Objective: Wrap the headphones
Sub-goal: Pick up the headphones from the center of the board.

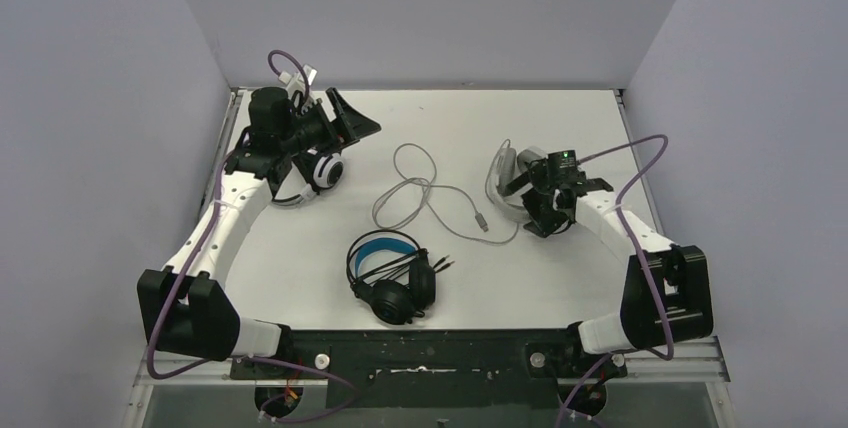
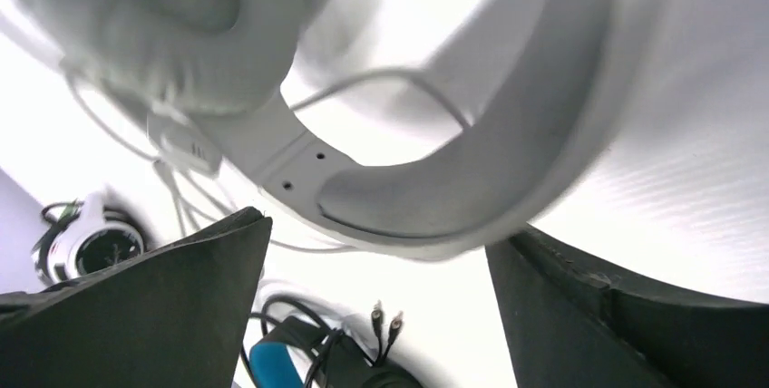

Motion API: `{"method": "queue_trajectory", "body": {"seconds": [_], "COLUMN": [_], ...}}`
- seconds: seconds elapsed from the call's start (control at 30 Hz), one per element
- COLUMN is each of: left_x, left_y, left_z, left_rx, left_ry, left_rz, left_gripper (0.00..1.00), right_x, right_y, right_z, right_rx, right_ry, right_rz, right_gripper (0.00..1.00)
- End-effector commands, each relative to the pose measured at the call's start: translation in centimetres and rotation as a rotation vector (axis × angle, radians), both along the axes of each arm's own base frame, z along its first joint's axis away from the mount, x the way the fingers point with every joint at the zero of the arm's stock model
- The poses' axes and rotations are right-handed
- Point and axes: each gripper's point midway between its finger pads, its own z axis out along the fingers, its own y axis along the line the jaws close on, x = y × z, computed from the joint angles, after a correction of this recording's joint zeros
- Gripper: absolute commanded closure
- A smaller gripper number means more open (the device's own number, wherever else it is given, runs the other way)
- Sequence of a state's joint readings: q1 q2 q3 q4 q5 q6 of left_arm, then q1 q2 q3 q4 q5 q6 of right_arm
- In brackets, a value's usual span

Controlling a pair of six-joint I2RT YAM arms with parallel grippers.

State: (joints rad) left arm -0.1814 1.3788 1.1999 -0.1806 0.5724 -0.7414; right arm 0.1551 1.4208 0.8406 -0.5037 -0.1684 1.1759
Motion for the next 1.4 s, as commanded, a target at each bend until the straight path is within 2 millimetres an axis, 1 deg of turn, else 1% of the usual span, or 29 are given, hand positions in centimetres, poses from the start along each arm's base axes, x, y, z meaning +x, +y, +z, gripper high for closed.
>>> {"method": "queue_trajectory", "body": {"seconds": [0.0, 0.1, 0.13, 0.17, 0.23, 0.3, 0.33, 0.4, 0.43, 0.47, 0.53, 0.6, 0.67, 0.77, 0.8, 0.87, 0.9, 0.97, 1.1, 1.17, 1.2, 1.23, 1.27, 1.3, 1.37], "left_x": [1.0, 1.3, 1.4, 1.5, 1.6, 1.7, 1.8, 1.8, 1.7, 1.7, 1.7, 1.6, 1.6, 1.6, 1.6, 1.6, 1.6, 1.6, 1.8, 1.9, 1.8, 1.8, 1.8, 1.9, 1.9], "left_y": [0.7, 0.9, 0.9, 1.0, 1.1, 1.3, 1.4, 1.4, 1.3, 1.3, 1.4, 1.3, 1.3, 1.2, 1.2, 1.2, 1.2, 1.2, 2.0, 2.1, 2.2, 2.3, 2.5, 2.7, 3.1], "left_z": [1.2, 1.1, 1.1, 1.1, 1.4, 1.6, 1.6, 1.5, 1.5, 1.5, 1.5, 1.7, 1.7, 1.8, 1.9, 2.0, 1.9, 1.9, 1.6, 1.6, 1.6, 1.6, 1.6, 1.6, 1.4], "left_rx": [-0.001, -0.030, -0.039, -0.050, -0.076, -0.091, -0.092, -0.091, -0.090, -0.089, -0.084, -0.082, -0.084, -0.098, -0.103, -0.104, -0.102, -0.095, -0.062, -0.044, -0.032, -0.019, -0.003, 0.018, 0.053], "left_ry": [-0.064, -0.053, -0.048, -0.046, -0.047, -0.048, -0.047, -0.046, -0.046, -0.048, -0.051, -0.053, -0.052, -0.049, -0.049, -0.051, -0.051, -0.054, -0.050, -0.060, -0.067, -0.075, -0.081, -0.088, -0.098], "left_rz": [0.013, 0.012, 0.012, 0.011, 0.008, 0.011, 0.012, 0.012, 0.012, 0.012, 0.012, 0.009, 0.007, -0.001, -0.003, -0.004, -0.004, -0.004, 0.012, 0.017, 0.020, 0.024, 0.029, 0.035, 0.049], "left_gripper": [0.20, 0.21, 0.21, 0.21, 0.21, 0.21, 0.21, 0.21, 0.21, 0.21, 0.21, 0.21, 0.21, 0.21, 0.21, 0.21, 0.21, 0.21, 0.21, 0.21, 0.21, 0.21, 0.21, 0.21, 0.21], "right_x": [1.6, 0.7, 1.0, 1.7, 2.4, 3.1, 3.2, 3.8, 3.6, 3.6, 3.5, 2.8, 2.0, 2.3, 2.3, 2.5, 2.7, 2.9, 2.8, 2.7, 2.8, 2.9, 3.0, 3.0, 2.9], "right_y": [0.2, -1.1, -1.2, -0.8, -0.1, 0.3, 1.4, 1.5, 1.6, 1.7, 1.0, 1.0, 1.1, 1.0, 0.9, 0.9, 1.2, 1.7, 3.1, 3.9, 4.2, 4.6, 5.1, 5.7, 7.6], "right_z": [4.2, 5.5, 5.9, 6.5, 7.0, 7.1, 7.0, 6.2, 5.4, 4.8, 3.5, 2.5, 1.8, 0.8, 0.2, -0.8, -1.2, -2.0, -2.7, -2.6, -2.1, -1.5, -0.7, 0.4, 2.9], "right_rx": [-0.061, -0.205, -0.257, -0.301, -0.396, -0.552, -0.617, -0.714, -0.713, -0.696, -0.684, -0.659, -0.628, -0.625, -0.618, -0.602, -0.593, -0.573, -0.510, -0.470, -0.460, -0.433, -0.408, -0.372, -0.251], "right_ry": [-0.142, -0.163, -0.197, -0.243, -0.259, -0.236, -0.237, -0.210, -0.173, -0.149, -0.081, -0.045, -0.049, -0.030, 0.005, 0.049, 0.053, 0.042, -0.013, -0.043, -0.053, -0.052, -0.061, -0.078, -0.126], "right_rz": [0.176, 0.382, 0.481, 0.595, 0.834, 1.067, 1.203, 1.390, 1.468, 1.519, 1.575, 1.634, 1.650, 1.589, 1.567, 1.521, 1.499, 1.445, 1.356, 1.309, 1.275, 1.204, 1.150, 1.095, 0.992], "right_gripper": [0.06, 0.02, 0.02, 0.02, 0.04, 0.04, 0.04, 0.05, 0.05, 0.06, 0.11, 0.16, 0.17, 0.18, 0.21, 0.31, 0.37, 0.47, 0.56, 0.62, 0.68, 0.75, 0.80, 0.82, 0.87]}}
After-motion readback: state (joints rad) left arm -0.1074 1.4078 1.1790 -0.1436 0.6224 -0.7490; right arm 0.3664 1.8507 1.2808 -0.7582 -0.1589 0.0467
